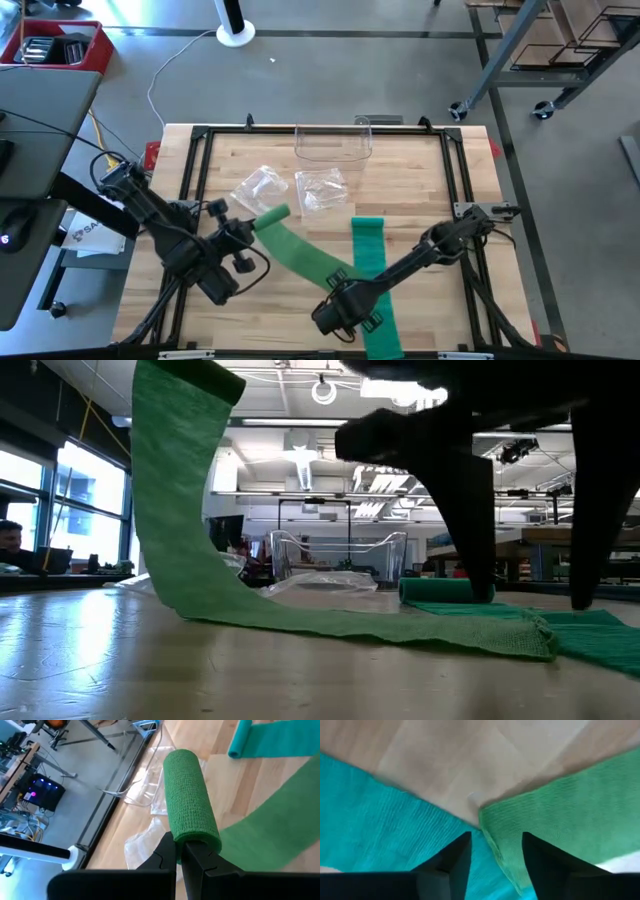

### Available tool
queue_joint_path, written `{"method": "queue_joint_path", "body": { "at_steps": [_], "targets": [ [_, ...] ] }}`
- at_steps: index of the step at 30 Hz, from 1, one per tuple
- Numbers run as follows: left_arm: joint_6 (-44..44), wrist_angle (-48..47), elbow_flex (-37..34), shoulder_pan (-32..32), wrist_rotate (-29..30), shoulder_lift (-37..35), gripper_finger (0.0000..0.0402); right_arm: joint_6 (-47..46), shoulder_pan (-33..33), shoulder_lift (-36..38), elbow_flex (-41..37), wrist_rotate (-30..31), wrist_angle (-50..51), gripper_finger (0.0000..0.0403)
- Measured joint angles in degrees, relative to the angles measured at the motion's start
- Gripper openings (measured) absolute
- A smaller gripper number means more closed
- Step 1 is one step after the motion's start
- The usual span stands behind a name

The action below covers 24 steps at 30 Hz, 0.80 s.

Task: Roll bandage
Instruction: Roll the green bandage

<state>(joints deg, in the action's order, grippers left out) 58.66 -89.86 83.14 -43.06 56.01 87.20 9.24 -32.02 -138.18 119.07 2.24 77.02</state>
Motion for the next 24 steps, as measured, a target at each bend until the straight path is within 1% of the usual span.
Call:
{"method": "queue_joint_path", "body": {
  "at_steps": [5, 9, 11, 15, 16, 21, 24],
  "targets": [
    [1.24, -0.02, -0.23, -0.62, 0.17, 0.00, 0.0001, 0.91, -0.28, -2.03, 0.00, -0.06, -0.14, 0.0124],
    [1.31, -0.02, -0.25, -0.62, 0.21, 0.00, 0.0001, 1.28, -0.23, -3.01, 0.17, 1.15, -0.04, 0.0101],
    [1.28, -0.03, -0.25, -0.60, 0.25, 0.00, 0.0001, 1.22, -0.05, -3.05, 0.15, 1.36, -0.47, 0.0079],
    [1.28, -0.11, -0.25, -0.47, 1.95, 0.00, 0.0001, 1.14, 0.48, -2.96, 0.17, 1.81, -1.76, 0.0015],
    [1.28, -0.11, -0.25, -0.41, 2.19, 0.00, 0.0001, 1.08, 0.53, -2.82, 0.17, 1.85, -1.80, 0.0008],
    [1.26, -0.11, -0.25, -0.26, 2.32, 0.02, 0.0001, -2.86, 0.17, -2.48, 0.17, 1.41, -1.62, 0.0019],
    [1.26, -0.09, -0.25, -0.14, 2.11, 0.02, 0.0001, -3.21, -0.40, -2.46, 0.17, 0.72, -1.62, 0.0019]
  ]
}}
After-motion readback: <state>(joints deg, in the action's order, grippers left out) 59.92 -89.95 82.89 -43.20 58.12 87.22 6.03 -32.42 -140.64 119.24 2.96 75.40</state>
